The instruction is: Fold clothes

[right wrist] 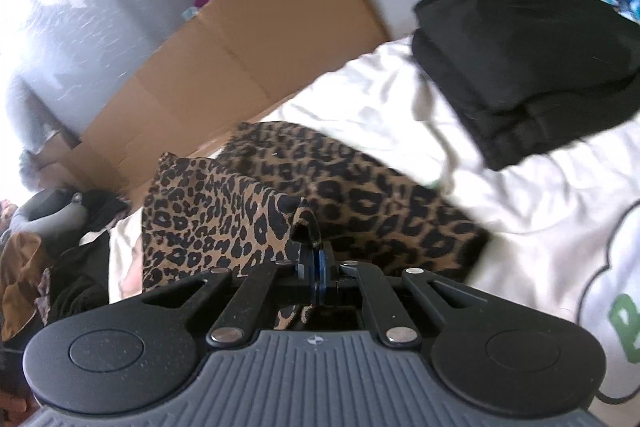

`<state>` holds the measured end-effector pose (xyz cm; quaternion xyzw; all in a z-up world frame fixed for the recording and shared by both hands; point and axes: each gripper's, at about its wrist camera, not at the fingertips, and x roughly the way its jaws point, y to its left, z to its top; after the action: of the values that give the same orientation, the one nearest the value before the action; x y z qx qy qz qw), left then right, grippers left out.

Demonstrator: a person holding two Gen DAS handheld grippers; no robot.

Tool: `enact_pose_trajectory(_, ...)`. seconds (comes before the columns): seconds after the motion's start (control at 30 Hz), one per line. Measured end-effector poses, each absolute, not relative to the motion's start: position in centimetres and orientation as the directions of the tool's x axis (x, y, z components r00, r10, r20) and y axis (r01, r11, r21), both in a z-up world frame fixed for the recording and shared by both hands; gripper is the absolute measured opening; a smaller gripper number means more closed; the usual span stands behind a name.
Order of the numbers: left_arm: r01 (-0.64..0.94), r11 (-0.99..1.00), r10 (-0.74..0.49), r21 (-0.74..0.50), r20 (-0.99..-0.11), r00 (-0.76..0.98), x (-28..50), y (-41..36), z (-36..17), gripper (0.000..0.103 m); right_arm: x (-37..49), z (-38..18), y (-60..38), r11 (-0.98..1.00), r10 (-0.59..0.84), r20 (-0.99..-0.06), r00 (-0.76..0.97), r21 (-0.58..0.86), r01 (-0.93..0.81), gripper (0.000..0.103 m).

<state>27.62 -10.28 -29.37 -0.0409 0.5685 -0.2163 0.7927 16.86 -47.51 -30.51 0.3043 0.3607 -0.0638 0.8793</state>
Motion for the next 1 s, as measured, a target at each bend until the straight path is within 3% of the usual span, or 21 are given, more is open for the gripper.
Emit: enact_pose_trajectory(1.0, 0.285, 0.908, -0.373, -0.307, -0.903, 0.215, 27.4, -9.7, -30.6, 0.05, 15.5, -33.8, -52.0, 0.705, -0.017, -0.768, 0.64, 0.445, 0.553, 0.0)
